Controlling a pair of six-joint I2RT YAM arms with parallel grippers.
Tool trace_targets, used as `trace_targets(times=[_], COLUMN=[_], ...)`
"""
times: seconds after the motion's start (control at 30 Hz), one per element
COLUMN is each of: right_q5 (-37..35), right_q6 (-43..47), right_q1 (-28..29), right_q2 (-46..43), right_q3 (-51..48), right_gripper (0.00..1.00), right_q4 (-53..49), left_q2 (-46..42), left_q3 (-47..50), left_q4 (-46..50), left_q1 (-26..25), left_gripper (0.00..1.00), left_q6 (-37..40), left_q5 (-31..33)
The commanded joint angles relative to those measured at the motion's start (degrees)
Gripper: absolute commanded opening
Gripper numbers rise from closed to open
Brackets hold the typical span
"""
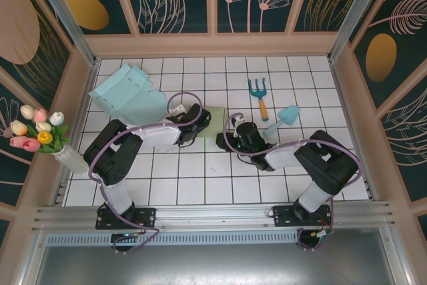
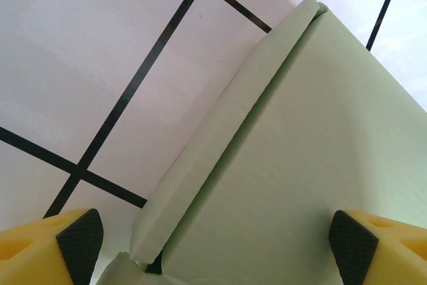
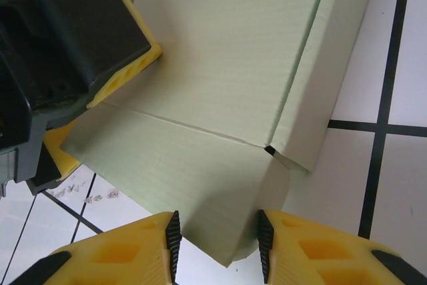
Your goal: Fold the paper box
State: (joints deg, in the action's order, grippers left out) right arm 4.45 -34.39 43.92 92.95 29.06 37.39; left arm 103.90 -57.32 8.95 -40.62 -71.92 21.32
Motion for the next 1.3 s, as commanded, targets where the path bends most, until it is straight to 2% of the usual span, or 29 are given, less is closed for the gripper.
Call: trace_targets(times=[0.0,0.4,0.73,1.0,1.27], right_q5=[1.2,-3.5,-3.5,-7.6,-5.6], right_q6=[1.9,4.9,7.5,11.7,14.4], right_q1=[0.2,-0.1,-0.5,-0.6,-1.1], right_q2=[0.5,1.7,3.2,3.8,5.4], right_q3=[2.2,1.6,0.9,0.4,-0.8], right_gripper=[0.39,0.36,0.34,0.33,0.33], right_q4=[1.2,0.3,2.5,2.0,6.4], left_q2=[4.5,4.7,5.5,5.6,5.0], left_q3=[2.3,2.2,1.9,1.9,0.6], left_q4=[9.1,9.2,9.7,10.3,10.3], left_q1=[0.3,0.3,0.3,0.3,0.3], left_gripper=[0.9,0.9,0.9,0.9,0.9], left_q6=[0.5,0.4,0.6,1.0,1.4], left_q5=[-0.8,-0.9,-1.1,-0.8,-0.9])
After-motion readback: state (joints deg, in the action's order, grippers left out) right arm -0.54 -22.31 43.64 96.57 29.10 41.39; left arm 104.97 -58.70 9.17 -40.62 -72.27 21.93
